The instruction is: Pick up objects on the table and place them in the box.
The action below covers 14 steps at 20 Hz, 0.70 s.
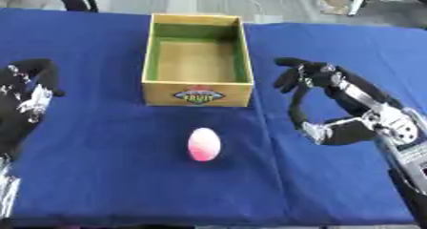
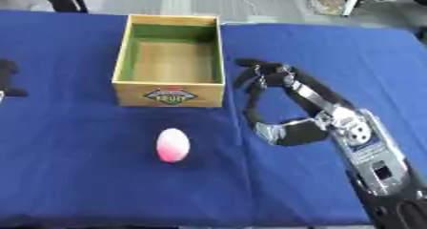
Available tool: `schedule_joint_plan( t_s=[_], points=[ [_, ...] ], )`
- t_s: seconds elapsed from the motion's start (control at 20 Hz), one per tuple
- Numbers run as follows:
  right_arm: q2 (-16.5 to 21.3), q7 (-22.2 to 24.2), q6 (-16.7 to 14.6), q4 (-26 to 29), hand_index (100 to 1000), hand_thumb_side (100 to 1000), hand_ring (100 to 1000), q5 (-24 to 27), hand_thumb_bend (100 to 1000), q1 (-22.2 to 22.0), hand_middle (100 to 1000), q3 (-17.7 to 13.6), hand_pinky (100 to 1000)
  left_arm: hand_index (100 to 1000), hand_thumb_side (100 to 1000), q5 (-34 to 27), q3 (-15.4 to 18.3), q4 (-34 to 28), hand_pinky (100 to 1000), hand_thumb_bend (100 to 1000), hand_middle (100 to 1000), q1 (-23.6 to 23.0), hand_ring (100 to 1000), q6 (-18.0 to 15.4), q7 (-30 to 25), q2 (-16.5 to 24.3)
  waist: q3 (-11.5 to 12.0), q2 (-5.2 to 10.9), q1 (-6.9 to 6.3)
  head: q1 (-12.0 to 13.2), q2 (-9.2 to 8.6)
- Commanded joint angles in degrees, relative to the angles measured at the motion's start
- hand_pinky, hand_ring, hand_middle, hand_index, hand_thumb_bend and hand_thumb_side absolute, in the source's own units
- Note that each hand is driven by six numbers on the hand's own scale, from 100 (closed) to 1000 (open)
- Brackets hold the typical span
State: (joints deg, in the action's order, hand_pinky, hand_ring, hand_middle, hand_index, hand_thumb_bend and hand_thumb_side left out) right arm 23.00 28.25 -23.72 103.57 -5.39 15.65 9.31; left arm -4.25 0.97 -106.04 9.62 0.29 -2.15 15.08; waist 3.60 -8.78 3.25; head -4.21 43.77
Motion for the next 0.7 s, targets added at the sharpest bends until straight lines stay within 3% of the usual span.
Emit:
schedule_joint_plan(
  t_s=[0.05, 0.4, 0.7],
  points=[
    [1.72, 1.81, -0.72, 1.56, 839, 149, 1000, 0.39, 100, 0.92, 755, 0.14, 720, 726, 429, -0.13, 0.06, -0.92, 602, 347, 634, 0.63, 897, -0.1, -0.07, 0.56, 0.03, 0.84, -0.24, -0.24, 0.35],
    [3.18, 6.58, -2.88, 2.75, 880, 158, 1000, 0.36, 100, 1.86, 779, 1.13, 738, 727, 430, -0.14, 0.0, -0.92, 602, 344, 634, 0.56, 899, -0.1, -0.13, 0.58, 0.06, 0.9, -0.21, -0.37, 0.35],
    [6.54, 10.63, -4.38, 3.12, 890, 205, 1000, 0.04, 100, 4.77, 792, 4.24, 746, 727, 430, -0.2, -0.17, -0.95, 602, 344, 635, 0.58, 900, -0.1, -0.29, 0.63, 0.22, 0.99, -0.14, -0.58, 0.35]
  ],
)
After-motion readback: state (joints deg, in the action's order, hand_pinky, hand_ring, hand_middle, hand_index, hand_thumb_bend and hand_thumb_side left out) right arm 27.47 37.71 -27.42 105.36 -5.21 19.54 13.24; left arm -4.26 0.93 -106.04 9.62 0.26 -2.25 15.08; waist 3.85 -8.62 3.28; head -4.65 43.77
